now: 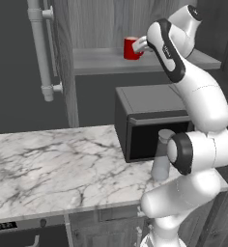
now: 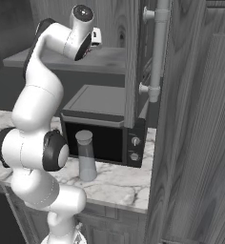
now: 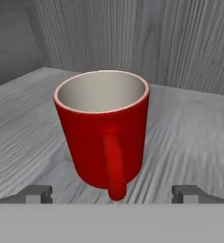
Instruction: There is a tray on the dining counter. Grab the cup, mug, and pitcher and place them on the tray. The pitcher may be placed next to the tray if it cannot fit the tray.
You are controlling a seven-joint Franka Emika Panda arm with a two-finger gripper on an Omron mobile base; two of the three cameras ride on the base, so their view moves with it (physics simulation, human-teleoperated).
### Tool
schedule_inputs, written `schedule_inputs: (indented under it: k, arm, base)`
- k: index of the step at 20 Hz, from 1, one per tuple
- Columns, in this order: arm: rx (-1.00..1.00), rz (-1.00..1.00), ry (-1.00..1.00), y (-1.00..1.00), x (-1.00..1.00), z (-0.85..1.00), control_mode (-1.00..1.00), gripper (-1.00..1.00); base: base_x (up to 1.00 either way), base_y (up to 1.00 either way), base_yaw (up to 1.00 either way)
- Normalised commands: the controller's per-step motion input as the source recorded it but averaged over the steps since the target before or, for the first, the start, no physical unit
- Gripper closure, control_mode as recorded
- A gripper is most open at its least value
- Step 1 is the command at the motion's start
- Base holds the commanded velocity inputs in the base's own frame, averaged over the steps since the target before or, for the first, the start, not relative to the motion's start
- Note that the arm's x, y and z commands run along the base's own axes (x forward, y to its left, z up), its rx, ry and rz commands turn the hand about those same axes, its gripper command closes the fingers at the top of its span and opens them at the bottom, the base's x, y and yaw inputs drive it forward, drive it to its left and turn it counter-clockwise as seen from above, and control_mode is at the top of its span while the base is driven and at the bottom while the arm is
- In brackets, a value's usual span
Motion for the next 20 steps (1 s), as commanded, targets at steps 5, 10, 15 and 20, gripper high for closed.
schedule_inputs:
  k: [5, 10, 15, 20]
  arm:
    - [0.00, 0.04, 0.00, 0.01, 0.18, 0.00, -1.00, -1.00]
    - [0.00, 0.03, 0.00, 0.06, 0.07, 0.00, -1.00, -1.00]
    - [0.00, 0.03, 0.00, 0.09, 0.00, 0.00, -1.00, -1.00]
    - [0.00, 0.03, 0.01, 0.08, 0.00, 0.00, -1.00, 1.00]
  base:
    - [0.00, 0.00, 0.00]
    - [0.00, 0.00, 0.00]
    - [0.00, 0.00, 0.00]
    - [0.00, 0.00, 0.00]
